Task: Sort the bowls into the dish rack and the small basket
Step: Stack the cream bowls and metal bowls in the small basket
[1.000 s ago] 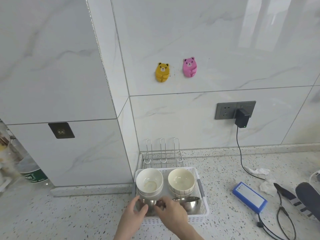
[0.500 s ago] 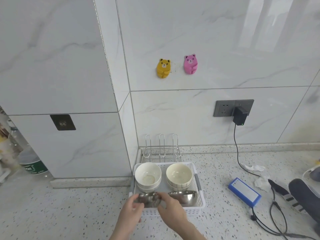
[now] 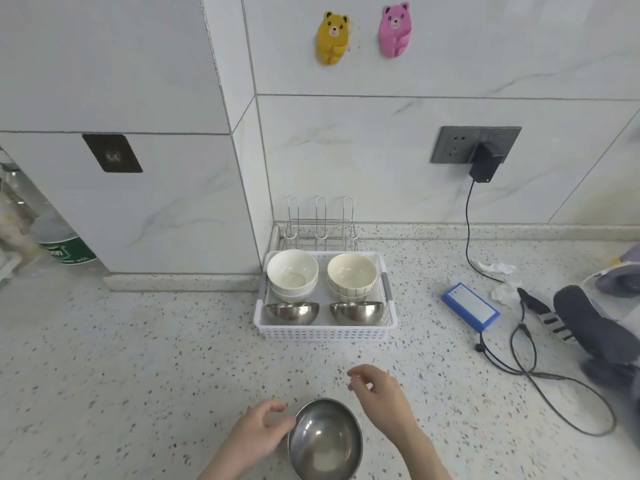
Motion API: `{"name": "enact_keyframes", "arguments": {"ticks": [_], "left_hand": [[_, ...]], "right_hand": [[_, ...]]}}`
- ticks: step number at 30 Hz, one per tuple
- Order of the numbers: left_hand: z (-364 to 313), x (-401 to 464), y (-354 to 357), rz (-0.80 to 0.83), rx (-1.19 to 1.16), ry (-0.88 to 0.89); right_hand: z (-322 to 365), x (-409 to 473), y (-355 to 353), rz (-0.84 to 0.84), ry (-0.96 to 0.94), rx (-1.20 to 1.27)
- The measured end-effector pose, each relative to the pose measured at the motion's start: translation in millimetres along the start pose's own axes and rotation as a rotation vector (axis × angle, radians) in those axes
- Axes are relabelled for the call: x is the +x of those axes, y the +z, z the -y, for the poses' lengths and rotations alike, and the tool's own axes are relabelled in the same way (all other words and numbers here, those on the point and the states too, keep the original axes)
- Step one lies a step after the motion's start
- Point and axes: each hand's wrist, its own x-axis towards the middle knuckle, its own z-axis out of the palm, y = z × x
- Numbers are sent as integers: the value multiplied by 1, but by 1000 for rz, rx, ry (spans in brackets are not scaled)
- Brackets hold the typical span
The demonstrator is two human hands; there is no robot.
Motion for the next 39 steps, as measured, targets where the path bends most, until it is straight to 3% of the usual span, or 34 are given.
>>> {"name": "enact_keyframes", "arguments": {"ticks": [5,11,18,23,26,39], "left_hand": [[7,-3,13,106,41,2],[10,-5,20,64,30,48],[-4,-9,-3,34,-312,-9],[-17,-5,-30,-54,-492,-12],[-28,0,-45,-66,-528,-1],[-47,14,-75,28,-462,16]], "right_hand": [[-10,-13,3,83,75,-129],[-13,-18,14,59,81,20],[8,-25,6,28,47,320],[29,-33,-1,178,-70,422],[40,-31,-2,262,-161,413],[74,-8,-5,234,-289,231]]}}
